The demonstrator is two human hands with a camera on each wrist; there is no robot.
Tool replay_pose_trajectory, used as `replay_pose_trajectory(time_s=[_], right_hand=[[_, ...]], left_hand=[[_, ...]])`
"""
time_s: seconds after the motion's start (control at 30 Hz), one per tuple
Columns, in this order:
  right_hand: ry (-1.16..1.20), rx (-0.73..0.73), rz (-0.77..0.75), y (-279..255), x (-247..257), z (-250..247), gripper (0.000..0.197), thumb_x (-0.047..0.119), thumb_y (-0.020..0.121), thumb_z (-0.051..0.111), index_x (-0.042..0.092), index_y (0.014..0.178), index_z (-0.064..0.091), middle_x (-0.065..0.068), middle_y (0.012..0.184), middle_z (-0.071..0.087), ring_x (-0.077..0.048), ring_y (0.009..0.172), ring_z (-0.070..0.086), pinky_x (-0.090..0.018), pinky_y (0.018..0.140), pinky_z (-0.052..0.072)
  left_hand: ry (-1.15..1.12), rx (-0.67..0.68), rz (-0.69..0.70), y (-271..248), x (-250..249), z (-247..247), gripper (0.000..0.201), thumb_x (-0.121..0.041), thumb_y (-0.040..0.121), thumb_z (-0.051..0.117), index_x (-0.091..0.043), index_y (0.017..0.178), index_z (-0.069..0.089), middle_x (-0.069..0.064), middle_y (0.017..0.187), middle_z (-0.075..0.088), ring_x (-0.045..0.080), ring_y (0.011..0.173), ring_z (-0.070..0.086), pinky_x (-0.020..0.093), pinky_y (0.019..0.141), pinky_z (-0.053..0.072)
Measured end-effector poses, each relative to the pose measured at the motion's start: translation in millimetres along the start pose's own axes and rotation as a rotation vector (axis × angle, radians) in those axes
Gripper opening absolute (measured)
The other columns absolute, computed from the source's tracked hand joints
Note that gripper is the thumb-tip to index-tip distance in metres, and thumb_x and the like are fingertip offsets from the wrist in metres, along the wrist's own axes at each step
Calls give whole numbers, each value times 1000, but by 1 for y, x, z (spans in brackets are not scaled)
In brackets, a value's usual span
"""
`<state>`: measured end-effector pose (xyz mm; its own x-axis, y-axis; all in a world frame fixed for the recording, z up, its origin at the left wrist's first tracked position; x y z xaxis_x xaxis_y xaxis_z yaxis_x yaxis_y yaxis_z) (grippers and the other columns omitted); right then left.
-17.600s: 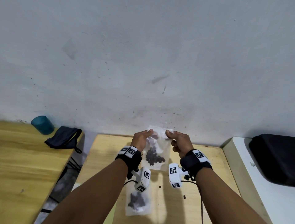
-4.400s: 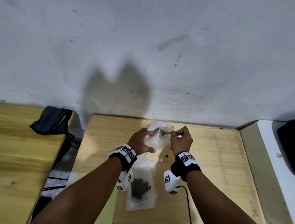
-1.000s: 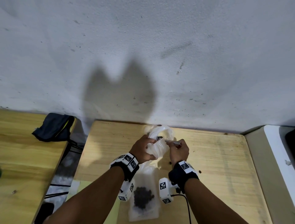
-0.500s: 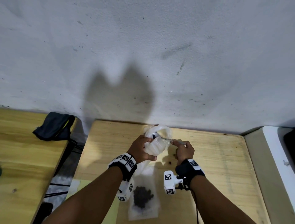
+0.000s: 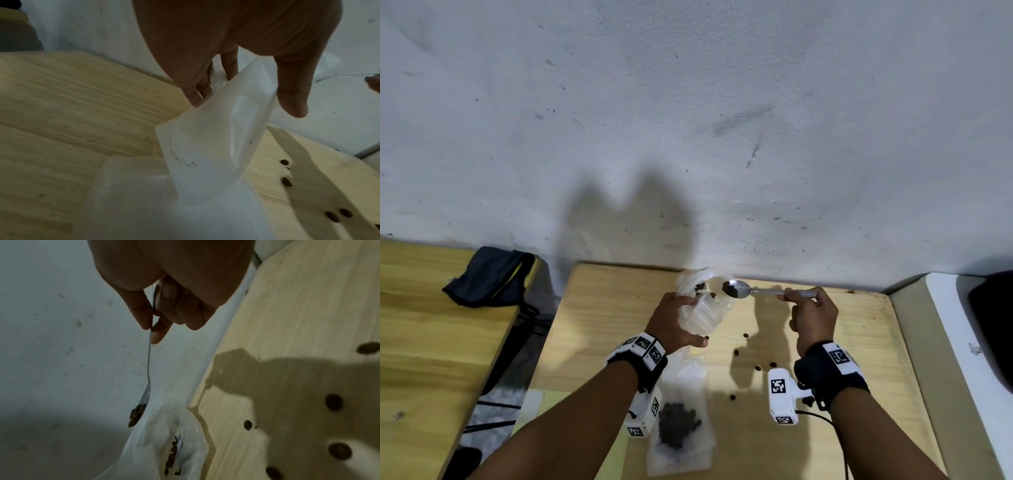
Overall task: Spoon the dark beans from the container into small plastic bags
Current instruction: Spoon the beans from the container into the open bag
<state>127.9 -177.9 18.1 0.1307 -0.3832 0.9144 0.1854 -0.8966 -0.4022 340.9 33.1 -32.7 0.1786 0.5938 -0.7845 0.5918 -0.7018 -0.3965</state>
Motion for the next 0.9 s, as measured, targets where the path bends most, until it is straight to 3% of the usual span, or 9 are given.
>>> replay_pose_trajectory(time_s=[0.13, 0.23, 0.3, 0.47, 0.57, 0.67, 0.73, 0.8, 0.9], right_hand=[[-53, 121, -119, -10, 19, 12, 20, -1, 79, 68, 4, 69, 51, -12, 63, 64, -15, 44, 34, -23, 48, 28], [-180, 277, -262, -24, 27, 34, 32, 2, 76, 74, 13, 64, 47, -25, 70, 62, -17, 56, 49, -29, 58, 37], [-274, 342, -302, -32, 25, 45, 41, 4, 77, 76, 20, 61, 43, -23, 76, 67, -18, 59, 47, -30, 58, 37], [-129, 171, -287, -22, 24, 18, 33, 0, 75, 74, 8, 64, 44, -25, 76, 67, -17, 60, 51, -32, 64, 38], [-165, 80, -272, -16, 14, 12, 30, 4, 75, 75, 6, 65, 46, -25, 74, 65, -27, 60, 52, -33, 66, 41], [-313, 102, -311, -20, 5, 33, 32, 4, 79, 73, 12, 64, 46, -5, 62, 54, -11, 52, 43, -25, 55, 39], [-413, 130, -365, -24, 0, 49, 34, 6, 82, 71, 18, 64, 44, 0, 60, 53, -7, 43, 37, -22, 48, 37], [-489, 133, -403, -25, -7, 58, 37, 13, 83, 70, 24, 64, 42, -1, 61, 60, -16, 41, 39, -27, 48, 42], [-558, 132, -385, -25, -21, 64, 34, 19, 84, 69, 25, 66, 41, 6, 64, 65, -29, 45, 50, -34, 53, 51]], left_hand=[[-11, -8, -9, -1, -3, 2, 93, -43, 33, 89, -30, 119, 55, -5, 127, 40, 17, 117, 46, 39, 100, 46], [-14, 0, -2, -2, -7, 6, 93, -38, 38, 92, -27, 123, 54, -4, 128, 40, 17, 117, 46, 37, 99, 45], [-12, 2, -2, -2, -7, 7, 92, -35, 39, 92, -25, 123, 55, -5, 128, 41, 17, 116, 47, 37, 98, 46], [-27, 29, -9, -4, -1, 4, 85, -35, 37, 93, -31, 113, 56, -9, 125, 44, 16, 113, 49, 33, 95, 47], [-37, 46, -16, -5, 1, 0, 87, -43, 28, 87, -33, 108, 56, -10, 122, 46, 15, 111, 51, 33, 93, 48], [-24, 66, -13, -6, 3, 1, 79, -28, 35, 92, -31, 107, 58, -9, 120, 45, 17, 109, 51, 31, 89, 48], [1, 81, -1, -6, 4, 2, 77, -18, 41, 95, -26, 110, 60, -9, 121, 44, 17, 108, 50, 31, 89, 48], [23, 86, 11, -7, 4, 1, 78, -18, 41, 94, -23, 112, 62, -8, 120, 45, 17, 107, 51, 30, 89, 48], [16, 84, 15, -8, 2, 0, 83, -31, 32, 88, -24, 110, 62, -8, 122, 46, 18, 109, 53, 33, 93, 49]])
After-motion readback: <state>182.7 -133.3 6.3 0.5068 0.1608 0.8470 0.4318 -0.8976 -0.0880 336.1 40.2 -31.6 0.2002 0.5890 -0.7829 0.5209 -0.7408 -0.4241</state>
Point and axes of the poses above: each hand's wrist, its own y-axis towards the middle knuckle, its own z-axis out of the palm, x = y × z, the point moved 10 cm from there along y, towards the middle knuckle
